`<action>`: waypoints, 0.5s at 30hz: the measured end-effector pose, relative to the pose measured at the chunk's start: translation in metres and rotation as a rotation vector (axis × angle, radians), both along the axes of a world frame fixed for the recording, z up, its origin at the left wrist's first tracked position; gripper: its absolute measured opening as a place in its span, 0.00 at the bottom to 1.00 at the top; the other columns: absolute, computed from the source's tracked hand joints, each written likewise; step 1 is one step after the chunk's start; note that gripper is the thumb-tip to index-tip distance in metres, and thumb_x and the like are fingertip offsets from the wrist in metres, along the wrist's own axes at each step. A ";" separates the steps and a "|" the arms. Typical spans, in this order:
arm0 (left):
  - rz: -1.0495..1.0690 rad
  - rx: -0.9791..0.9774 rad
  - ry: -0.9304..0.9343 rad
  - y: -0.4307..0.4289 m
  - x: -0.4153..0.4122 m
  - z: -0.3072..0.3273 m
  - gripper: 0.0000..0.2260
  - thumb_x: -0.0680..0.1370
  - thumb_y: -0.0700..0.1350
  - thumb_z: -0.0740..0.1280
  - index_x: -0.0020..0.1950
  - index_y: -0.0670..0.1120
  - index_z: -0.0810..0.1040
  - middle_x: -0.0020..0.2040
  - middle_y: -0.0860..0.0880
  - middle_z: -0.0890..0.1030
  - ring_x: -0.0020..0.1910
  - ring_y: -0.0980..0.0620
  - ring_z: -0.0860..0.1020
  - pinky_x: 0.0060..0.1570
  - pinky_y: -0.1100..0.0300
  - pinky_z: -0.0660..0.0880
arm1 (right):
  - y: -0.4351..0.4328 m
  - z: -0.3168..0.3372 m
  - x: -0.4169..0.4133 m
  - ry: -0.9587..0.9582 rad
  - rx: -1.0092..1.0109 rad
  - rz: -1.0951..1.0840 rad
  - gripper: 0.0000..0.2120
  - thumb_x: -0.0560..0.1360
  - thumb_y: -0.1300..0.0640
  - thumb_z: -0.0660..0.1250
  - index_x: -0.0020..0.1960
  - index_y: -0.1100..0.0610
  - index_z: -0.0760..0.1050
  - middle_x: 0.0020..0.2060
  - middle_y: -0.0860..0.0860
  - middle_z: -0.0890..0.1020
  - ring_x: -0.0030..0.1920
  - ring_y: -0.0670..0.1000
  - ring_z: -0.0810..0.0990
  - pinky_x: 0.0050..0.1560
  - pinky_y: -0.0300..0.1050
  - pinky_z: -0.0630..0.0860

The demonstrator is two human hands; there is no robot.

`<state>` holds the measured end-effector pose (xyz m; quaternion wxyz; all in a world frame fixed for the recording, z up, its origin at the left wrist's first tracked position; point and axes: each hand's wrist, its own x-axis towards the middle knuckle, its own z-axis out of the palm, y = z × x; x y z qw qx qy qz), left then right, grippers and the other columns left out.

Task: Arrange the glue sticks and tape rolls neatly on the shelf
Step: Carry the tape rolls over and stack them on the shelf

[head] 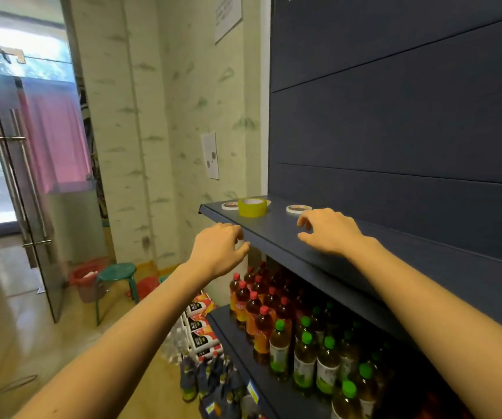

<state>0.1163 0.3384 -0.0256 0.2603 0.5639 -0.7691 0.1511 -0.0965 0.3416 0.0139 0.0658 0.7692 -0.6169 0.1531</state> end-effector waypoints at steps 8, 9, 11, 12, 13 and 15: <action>0.025 0.037 0.076 -0.124 0.059 -0.016 0.13 0.77 0.53 0.60 0.53 0.47 0.78 0.51 0.50 0.81 0.49 0.49 0.78 0.41 0.58 0.71 | -0.122 -0.010 0.051 -0.004 0.039 -0.043 0.14 0.77 0.49 0.61 0.62 0.50 0.71 0.57 0.50 0.77 0.58 0.54 0.75 0.54 0.51 0.74; 0.021 0.035 0.090 -0.140 0.067 -0.017 0.13 0.77 0.53 0.60 0.53 0.47 0.78 0.51 0.50 0.81 0.49 0.49 0.78 0.40 0.58 0.71 | -0.137 -0.011 0.058 -0.007 0.031 -0.050 0.14 0.77 0.49 0.61 0.62 0.50 0.72 0.57 0.50 0.78 0.57 0.53 0.75 0.53 0.51 0.74; 0.012 0.043 0.104 -0.173 0.084 -0.021 0.13 0.77 0.53 0.60 0.53 0.47 0.78 0.51 0.50 0.81 0.48 0.49 0.78 0.40 0.59 0.71 | -0.167 -0.014 0.072 0.002 0.033 -0.076 0.14 0.77 0.49 0.61 0.61 0.51 0.72 0.56 0.50 0.78 0.56 0.53 0.76 0.52 0.50 0.74; 0.004 0.054 0.104 -0.190 0.093 -0.023 0.13 0.77 0.53 0.60 0.53 0.47 0.78 0.51 0.50 0.81 0.47 0.50 0.79 0.40 0.59 0.71 | -0.182 -0.016 0.079 0.009 0.038 -0.099 0.14 0.77 0.48 0.60 0.61 0.52 0.72 0.56 0.51 0.78 0.56 0.54 0.76 0.51 0.51 0.74; -0.006 0.066 0.103 -0.207 0.101 -0.024 0.13 0.78 0.53 0.60 0.53 0.47 0.78 0.51 0.50 0.82 0.47 0.50 0.79 0.40 0.59 0.71 | -0.197 -0.018 0.086 0.008 0.038 -0.131 0.15 0.78 0.48 0.60 0.61 0.52 0.72 0.56 0.52 0.78 0.56 0.55 0.76 0.52 0.51 0.74; -0.026 0.091 0.107 -0.243 0.118 -0.025 0.13 0.78 0.53 0.60 0.52 0.47 0.78 0.50 0.50 0.82 0.47 0.50 0.79 0.39 0.60 0.71 | -0.228 -0.021 0.099 -0.009 0.021 -0.213 0.16 0.78 0.47 0.58 0.61 0.54 0.72 0.57 0.54 0.78 0.56 0.57 0.77 0.51 0.52 0.74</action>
